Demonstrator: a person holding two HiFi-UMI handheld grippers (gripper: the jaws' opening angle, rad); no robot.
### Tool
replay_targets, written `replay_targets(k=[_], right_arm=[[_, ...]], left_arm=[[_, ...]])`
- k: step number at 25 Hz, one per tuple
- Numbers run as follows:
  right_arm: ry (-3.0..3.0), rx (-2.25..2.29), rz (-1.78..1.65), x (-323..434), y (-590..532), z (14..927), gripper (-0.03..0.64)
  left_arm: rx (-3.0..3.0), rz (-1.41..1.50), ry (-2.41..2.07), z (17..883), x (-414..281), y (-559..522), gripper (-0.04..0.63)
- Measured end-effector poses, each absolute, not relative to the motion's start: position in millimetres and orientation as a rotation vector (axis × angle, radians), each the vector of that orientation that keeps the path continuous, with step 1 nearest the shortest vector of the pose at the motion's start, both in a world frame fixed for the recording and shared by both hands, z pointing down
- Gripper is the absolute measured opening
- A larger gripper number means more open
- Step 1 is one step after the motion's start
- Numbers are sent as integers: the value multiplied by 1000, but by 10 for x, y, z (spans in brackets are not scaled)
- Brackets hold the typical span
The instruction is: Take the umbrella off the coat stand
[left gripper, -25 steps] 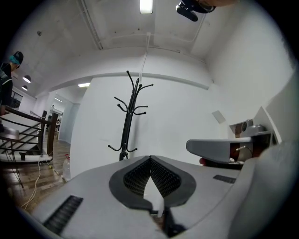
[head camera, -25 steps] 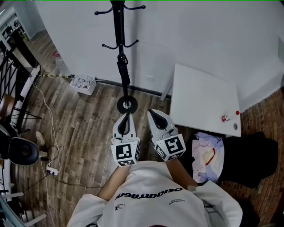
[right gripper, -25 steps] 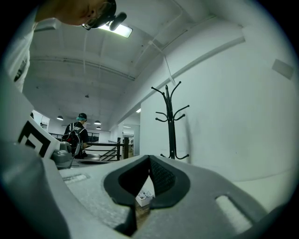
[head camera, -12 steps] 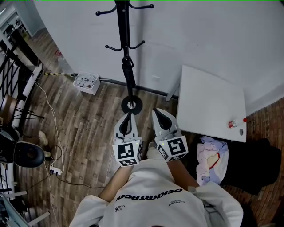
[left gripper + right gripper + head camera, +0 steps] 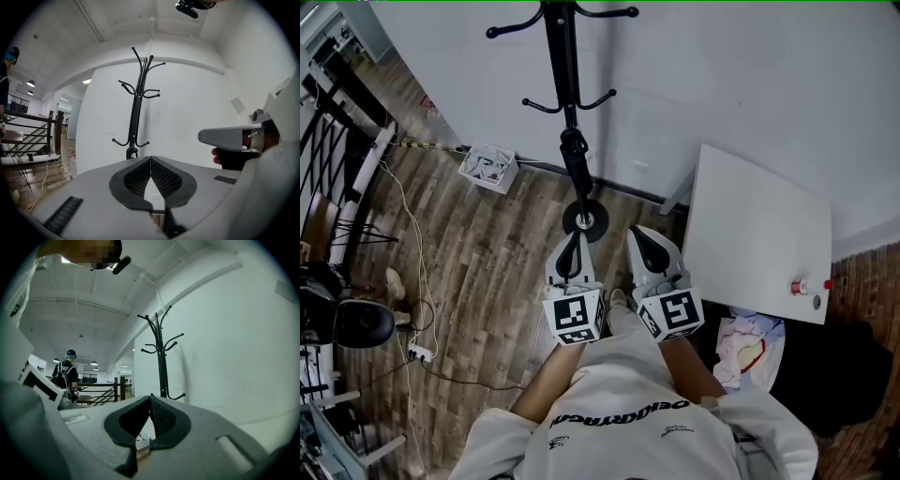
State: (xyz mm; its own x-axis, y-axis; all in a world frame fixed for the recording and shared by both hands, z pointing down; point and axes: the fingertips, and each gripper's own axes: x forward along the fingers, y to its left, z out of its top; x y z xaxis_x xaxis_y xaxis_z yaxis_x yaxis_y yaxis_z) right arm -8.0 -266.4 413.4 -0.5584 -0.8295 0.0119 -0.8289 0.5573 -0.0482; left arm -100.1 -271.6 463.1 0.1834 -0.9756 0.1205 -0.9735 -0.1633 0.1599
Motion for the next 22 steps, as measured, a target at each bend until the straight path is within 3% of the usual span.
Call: replay_targets(k=[7, 22], right_arm=[[2755, -1443, -190, 79, -3304, 4324, 3], [2815, -1425, -276, 249, -3947, 4657, 3]], left_arm=[[2201, 24, -1915, 4950, -927, -3533, 16], [2025, 76, -1947, 5894, -1058, -4679, 305]])
